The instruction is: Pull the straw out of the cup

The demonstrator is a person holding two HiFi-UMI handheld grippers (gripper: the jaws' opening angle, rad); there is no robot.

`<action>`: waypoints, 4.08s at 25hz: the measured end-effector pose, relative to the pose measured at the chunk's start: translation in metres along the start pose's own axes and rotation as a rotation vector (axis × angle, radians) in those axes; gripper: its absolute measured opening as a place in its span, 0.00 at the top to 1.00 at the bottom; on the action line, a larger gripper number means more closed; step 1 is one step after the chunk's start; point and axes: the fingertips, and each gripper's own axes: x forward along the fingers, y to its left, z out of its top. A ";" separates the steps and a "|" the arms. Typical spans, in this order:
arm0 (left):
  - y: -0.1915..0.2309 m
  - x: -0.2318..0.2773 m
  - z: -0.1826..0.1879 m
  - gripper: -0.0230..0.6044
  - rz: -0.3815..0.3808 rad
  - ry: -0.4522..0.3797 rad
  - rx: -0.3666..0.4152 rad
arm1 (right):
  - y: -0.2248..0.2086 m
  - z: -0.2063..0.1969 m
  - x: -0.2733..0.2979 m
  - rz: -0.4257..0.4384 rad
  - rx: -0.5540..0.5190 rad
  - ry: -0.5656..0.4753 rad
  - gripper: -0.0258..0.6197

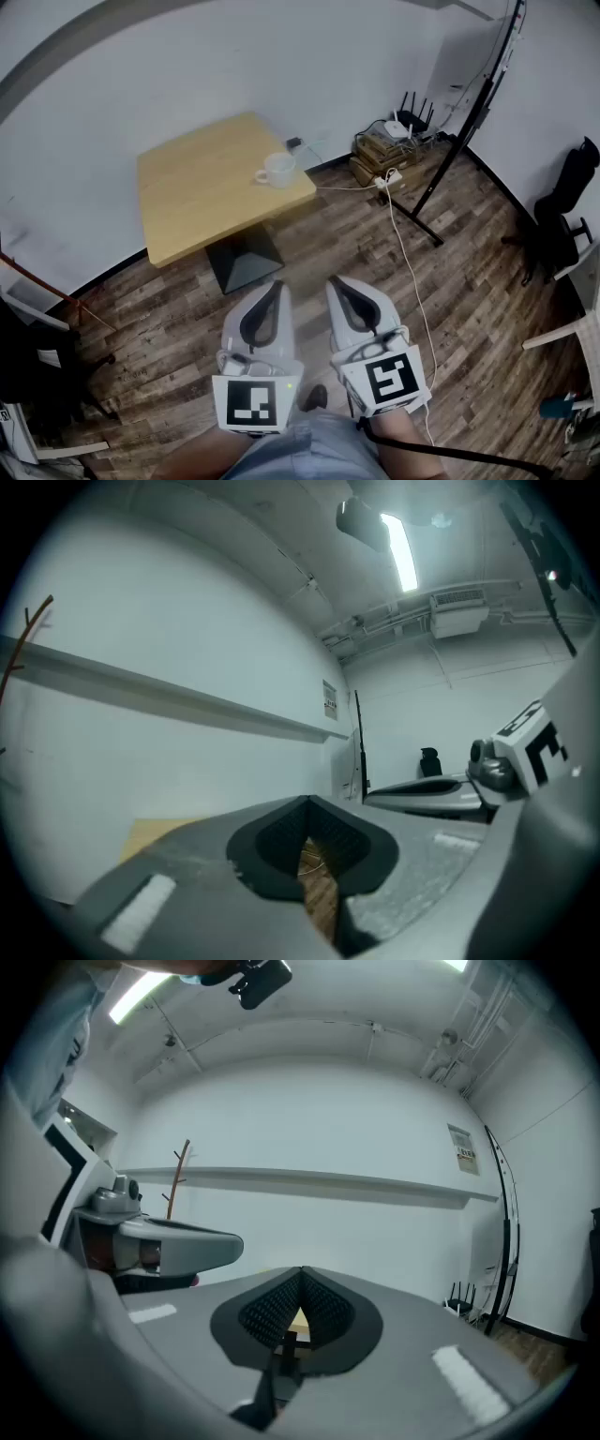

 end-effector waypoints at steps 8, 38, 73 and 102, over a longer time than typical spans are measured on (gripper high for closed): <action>-0.022 0.009 -0.001 0.93 0.006 -0.005 -0.003 | -0.019 -0.004 -0.013 0.022 0.008 -0.009 0.95; 0.071 0.171 -0.031 0.93 0.027 0.048 -0.053 | -0.091 -0.040 0.162 0.109 0.097 0.054 0.95; 0.117 0.359 -0.059 0.93 0.119 0.130 -0.092 | -0.217 -0.038 0.314 0.191 0.087 0.043 0.95; 0.196 0.426 -0.054 0.93 0.589 0.103 -0.202 | -0.234 -0.045 0.448 0.812 -0.064 0.064 0.94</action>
